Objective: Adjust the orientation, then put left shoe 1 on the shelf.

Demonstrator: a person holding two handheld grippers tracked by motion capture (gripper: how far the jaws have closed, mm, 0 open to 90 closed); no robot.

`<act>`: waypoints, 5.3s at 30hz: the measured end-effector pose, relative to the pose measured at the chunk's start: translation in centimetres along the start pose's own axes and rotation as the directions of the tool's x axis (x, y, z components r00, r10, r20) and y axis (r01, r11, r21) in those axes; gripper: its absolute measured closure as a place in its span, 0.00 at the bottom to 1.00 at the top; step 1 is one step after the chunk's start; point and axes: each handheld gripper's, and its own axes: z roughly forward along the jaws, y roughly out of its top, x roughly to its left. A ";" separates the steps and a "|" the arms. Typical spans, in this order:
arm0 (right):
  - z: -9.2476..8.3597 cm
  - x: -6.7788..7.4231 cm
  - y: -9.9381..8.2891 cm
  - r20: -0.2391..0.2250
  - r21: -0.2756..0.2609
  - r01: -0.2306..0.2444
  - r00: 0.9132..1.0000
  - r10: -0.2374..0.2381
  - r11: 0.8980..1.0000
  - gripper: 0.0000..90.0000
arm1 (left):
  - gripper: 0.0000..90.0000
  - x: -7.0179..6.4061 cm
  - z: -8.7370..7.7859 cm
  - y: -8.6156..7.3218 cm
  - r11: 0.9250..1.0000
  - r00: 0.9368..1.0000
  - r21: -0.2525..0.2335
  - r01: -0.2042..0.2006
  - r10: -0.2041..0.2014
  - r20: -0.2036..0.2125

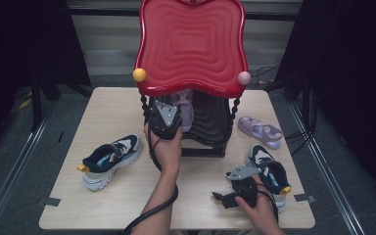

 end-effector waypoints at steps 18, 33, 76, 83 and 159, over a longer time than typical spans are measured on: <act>0.0 0.0 0.0 0.000 0.000 0.000 1.000 0.000 1.000 0.12 | 0.69 0.8 -2.1 0.2 0.999 0.994 0.052 0.014 -0.019 0.104; 0.0 0.0 0.0 0.000 -0.001 -0.003 1.000 0.003 1.000 0.12 | 0.59 1.7 -3.8 -0.1 0.993 0.971 0.114 0.021 -0.048 0.233; 0.0 0.0 0.0 -0.001 0.000 0.001 1.000 -0.001 1.000 0.12 | 0.41 2.2 -6.2 -4.2 0.959 0.896 0.275 -0.070 -0.061 0.441; 0.0 0.0 0.0 -0.002 0.000 0.001 1.000 -0.001 1.000 0.12 | 0.39 2.2 -6.6 -5.4 0.946 0.875 0.305 -0.106 -0.057 0.482; -8.5 -4.5 6.7 -0.006 0.055 0.011 1.000 -0.011 0.998 0.23 | 0.18 4.9 -9.0 -13.8 0.857 0.745 0.361 -0.367 0.039 0.665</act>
